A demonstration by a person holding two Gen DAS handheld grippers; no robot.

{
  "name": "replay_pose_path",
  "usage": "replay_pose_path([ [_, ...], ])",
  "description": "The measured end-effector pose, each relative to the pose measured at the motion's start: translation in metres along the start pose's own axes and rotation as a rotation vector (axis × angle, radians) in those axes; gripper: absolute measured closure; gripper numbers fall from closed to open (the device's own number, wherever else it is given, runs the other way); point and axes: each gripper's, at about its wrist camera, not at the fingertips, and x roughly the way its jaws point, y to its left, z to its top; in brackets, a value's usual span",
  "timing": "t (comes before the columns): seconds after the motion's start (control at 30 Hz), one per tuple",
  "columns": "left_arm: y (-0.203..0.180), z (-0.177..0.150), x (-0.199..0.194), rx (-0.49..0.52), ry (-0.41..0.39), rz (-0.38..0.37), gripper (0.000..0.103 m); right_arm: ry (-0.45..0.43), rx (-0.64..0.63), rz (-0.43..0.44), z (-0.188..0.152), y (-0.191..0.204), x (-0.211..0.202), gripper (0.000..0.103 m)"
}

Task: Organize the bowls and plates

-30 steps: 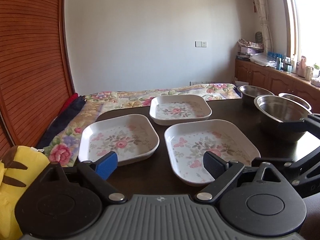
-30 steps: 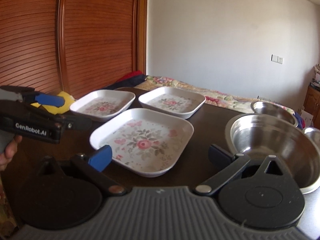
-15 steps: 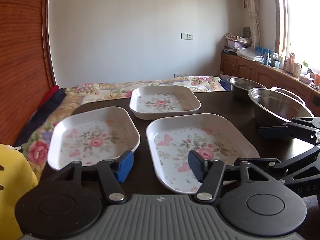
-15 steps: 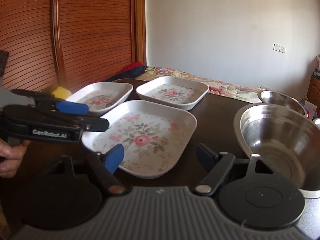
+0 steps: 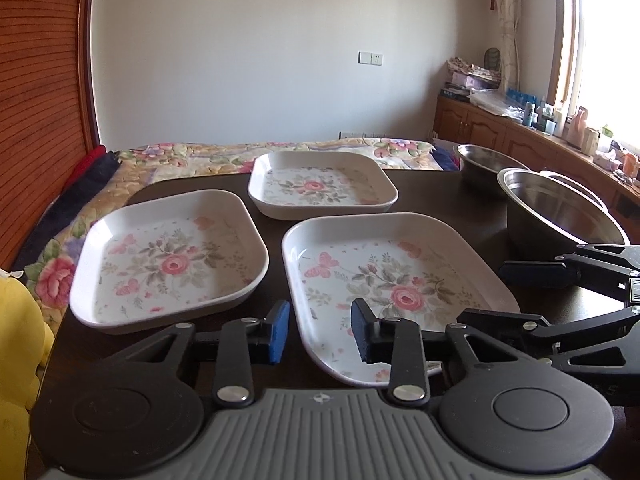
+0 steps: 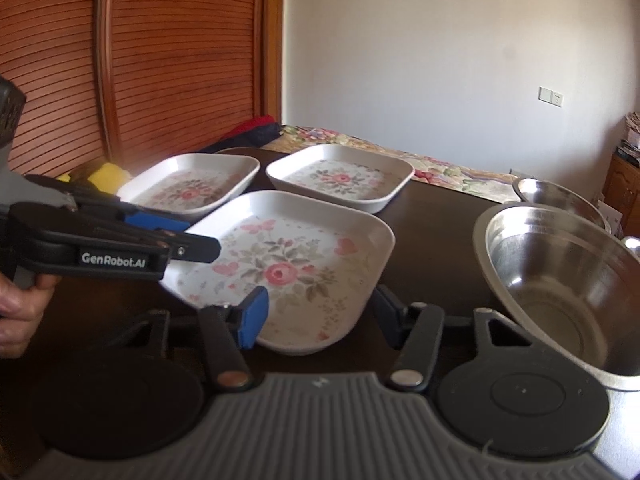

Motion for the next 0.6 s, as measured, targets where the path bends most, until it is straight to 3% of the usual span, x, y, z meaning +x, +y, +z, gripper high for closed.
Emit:
replay_pose_path([
  [0.2, 0.0010, -0.0005, 0.0050, -0.007, 0.017, -0.004, 0.068, 0.015, 0.036, -0.002, -0.0004, -0.0042, 0.0033, 0.051],
  [0.6, 0.0044, -0.0001, 0.0089, -0.035, 0.031, 0.002, 0.081, 0.045, 0.069, -0.003, -0.0012, -0.0091, 0.0095, 0.065],
])
